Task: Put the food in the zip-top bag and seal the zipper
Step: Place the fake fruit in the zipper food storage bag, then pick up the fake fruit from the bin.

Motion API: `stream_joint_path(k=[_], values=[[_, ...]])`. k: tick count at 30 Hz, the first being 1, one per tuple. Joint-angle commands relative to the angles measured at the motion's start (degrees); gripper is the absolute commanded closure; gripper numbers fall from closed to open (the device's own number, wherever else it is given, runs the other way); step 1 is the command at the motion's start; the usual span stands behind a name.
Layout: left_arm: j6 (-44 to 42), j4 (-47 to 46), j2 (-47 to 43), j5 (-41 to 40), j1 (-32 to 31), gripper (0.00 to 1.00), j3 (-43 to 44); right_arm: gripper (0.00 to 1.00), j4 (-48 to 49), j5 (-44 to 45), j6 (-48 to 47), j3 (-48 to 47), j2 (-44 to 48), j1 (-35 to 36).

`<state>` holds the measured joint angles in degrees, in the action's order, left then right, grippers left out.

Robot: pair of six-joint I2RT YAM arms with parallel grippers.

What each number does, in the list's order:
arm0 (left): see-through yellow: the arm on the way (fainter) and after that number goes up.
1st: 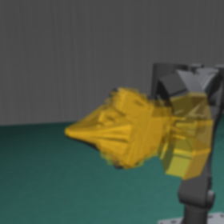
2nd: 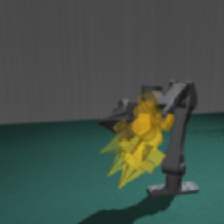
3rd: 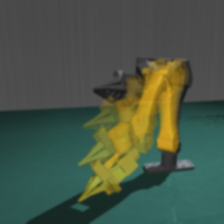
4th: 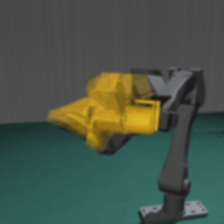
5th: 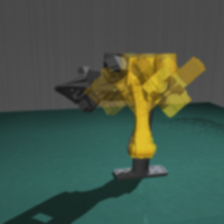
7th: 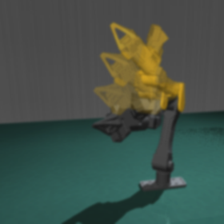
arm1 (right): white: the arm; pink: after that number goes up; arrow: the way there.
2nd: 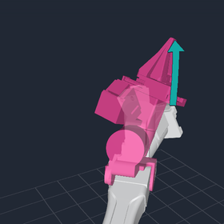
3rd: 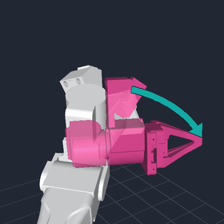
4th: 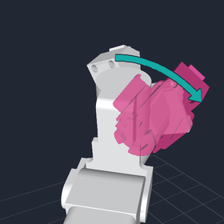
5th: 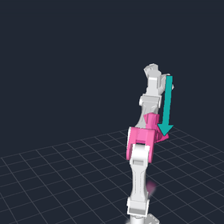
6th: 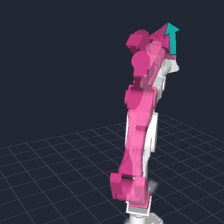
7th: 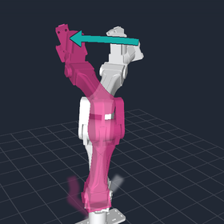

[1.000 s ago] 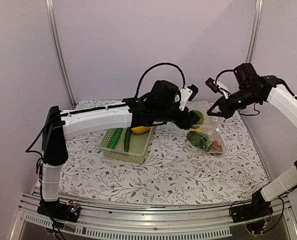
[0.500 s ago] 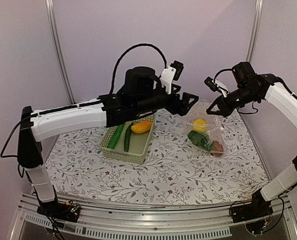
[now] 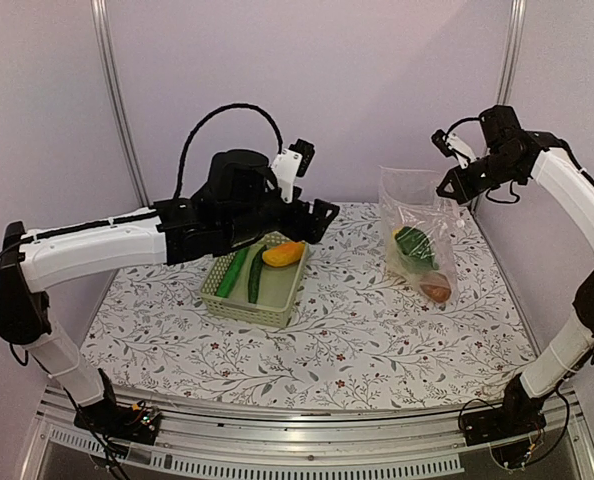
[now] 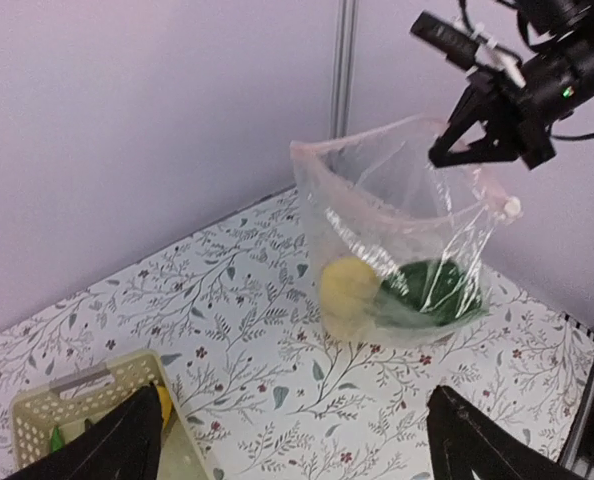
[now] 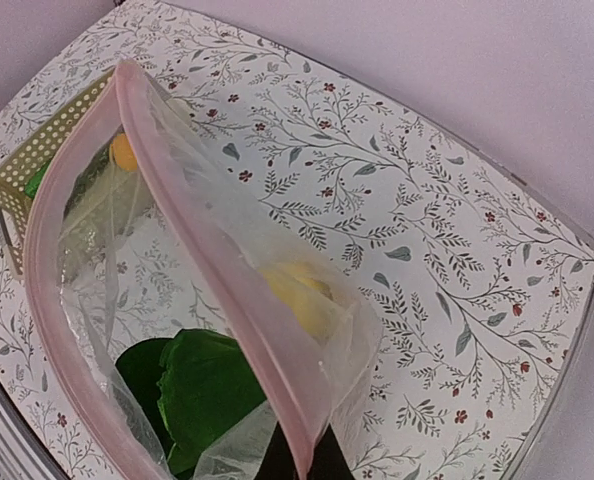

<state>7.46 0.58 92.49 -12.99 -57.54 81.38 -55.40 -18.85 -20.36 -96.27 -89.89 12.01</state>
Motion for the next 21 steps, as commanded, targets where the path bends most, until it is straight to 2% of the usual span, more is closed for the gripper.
stream_joint_path(k=[1,5,8,15,21], values=[[7.6,10.9,-1.1,-2.6,6.4,0.09,-4.3,1.0,2.5,5.5,0.1,-5.3,-1.8,-0.3],[11.5,15.9,-1.4,0.8,11.1,0.1,-7.0,1.0,2.3,2.6,0.8,-6.6,-2.8,-0.2],[11.1,18.0,-0.8,3.7,13.8,0.12,-8.4,1.0,1.8,-1.0,0.5,-5.0,-2.7,0.9],[1.9,19.3,4.8,15.8,20.9,0.14,-7.2,1.0,0.8,-4.8,-3.9,3.5,1.3,8.0],[-6.0,21.5,13.8,22.4,24.5,0.14,-1.5,1.0,0.5,-7.6,-4.8,8.9,4.7,9.6]])
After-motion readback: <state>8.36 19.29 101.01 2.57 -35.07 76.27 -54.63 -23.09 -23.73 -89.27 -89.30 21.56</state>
